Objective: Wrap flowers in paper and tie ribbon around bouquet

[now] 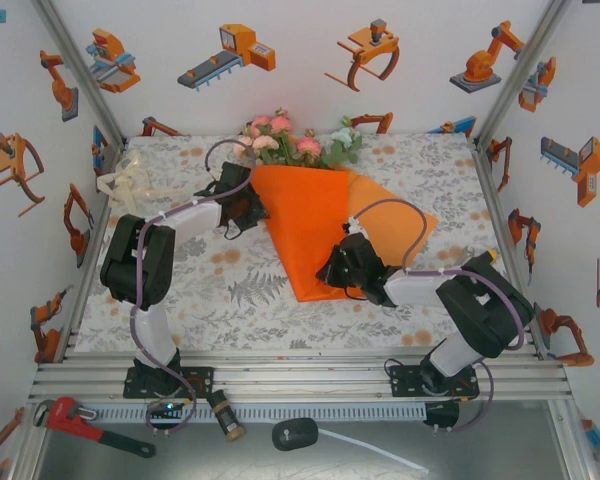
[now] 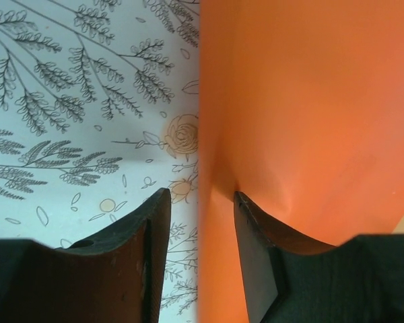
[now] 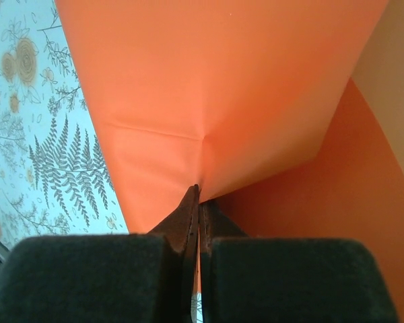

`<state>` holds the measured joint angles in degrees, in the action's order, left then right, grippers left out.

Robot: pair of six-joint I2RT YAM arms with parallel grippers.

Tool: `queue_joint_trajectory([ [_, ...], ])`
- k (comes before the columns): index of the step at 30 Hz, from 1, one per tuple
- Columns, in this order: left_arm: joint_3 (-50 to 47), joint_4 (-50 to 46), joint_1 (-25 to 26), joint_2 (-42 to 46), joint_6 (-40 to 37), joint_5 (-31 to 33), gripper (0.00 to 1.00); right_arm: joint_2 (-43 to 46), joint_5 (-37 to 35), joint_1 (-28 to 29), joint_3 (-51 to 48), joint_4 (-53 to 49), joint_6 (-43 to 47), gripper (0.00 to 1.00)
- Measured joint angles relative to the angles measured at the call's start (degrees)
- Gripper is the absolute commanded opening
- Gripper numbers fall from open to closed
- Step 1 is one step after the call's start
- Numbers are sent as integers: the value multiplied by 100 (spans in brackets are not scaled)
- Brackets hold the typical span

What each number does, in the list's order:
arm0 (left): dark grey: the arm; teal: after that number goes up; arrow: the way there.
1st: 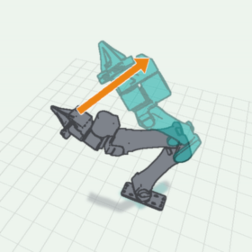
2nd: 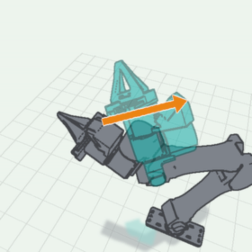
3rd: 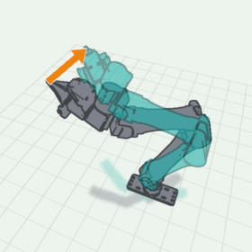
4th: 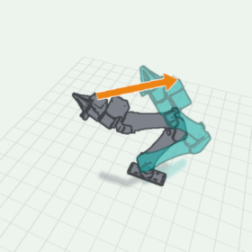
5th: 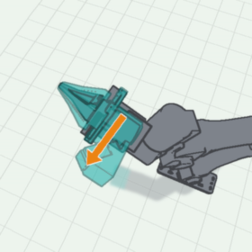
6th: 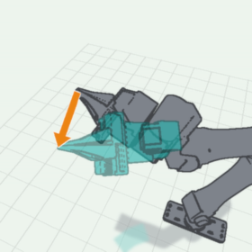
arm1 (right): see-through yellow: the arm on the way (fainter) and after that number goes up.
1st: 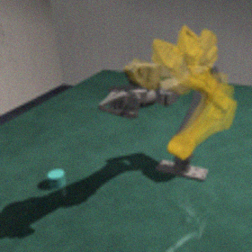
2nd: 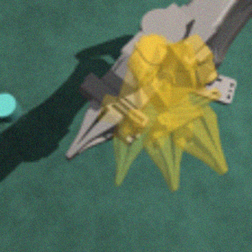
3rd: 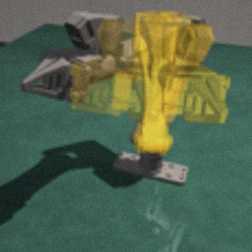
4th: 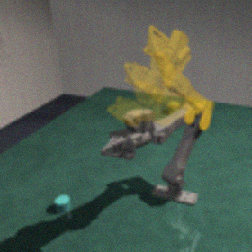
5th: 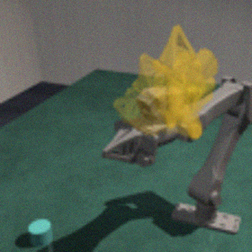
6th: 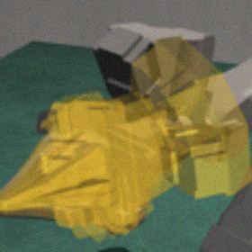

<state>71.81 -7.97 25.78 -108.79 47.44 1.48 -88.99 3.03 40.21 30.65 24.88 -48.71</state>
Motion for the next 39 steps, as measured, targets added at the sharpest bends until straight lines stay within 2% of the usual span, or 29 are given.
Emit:
queue_joint_trajectory([
  [6, 203, 0, 0, -68, -103, 26, 42, 74, -76, 0, -39, -50, -308, 27],
  [11, 380, -28, 0, -313, -236, 24, 42, 225, -125, 0, -39, -205, -363, 36],
  [17, 459, -61, 0, -590, -291, -9, 42, 1049, -319, 0, -72, -824, -76, 41],
  [21, 459, -52, 0, -629, -295, -68, 42, 1729, -376, 13, -57, -1067, 420, 37],
  [24, 468, -46, 0, -638, -295, -131, 42, 1853, -286, 184, 133, -1093, 907, 37],
  [26, 501, -46, 0, -649, -295, -157, 42, 1679, -103, 411, 411, -1093, 1239, 36],
  [30, 647, -39, 0, -710, -297, -221, 42, 763, 516, 813, 1187, -837, 1661, 34],
  [34, 717, -35, 0, -737, -299, -264, 42, -127, 787, 857, 1410, -549, 1742, 32],
  [39, 767, -39, -83, -765, -321, -284, 41, -879, 815, 837, 1401, -730, 1823, 30],
])
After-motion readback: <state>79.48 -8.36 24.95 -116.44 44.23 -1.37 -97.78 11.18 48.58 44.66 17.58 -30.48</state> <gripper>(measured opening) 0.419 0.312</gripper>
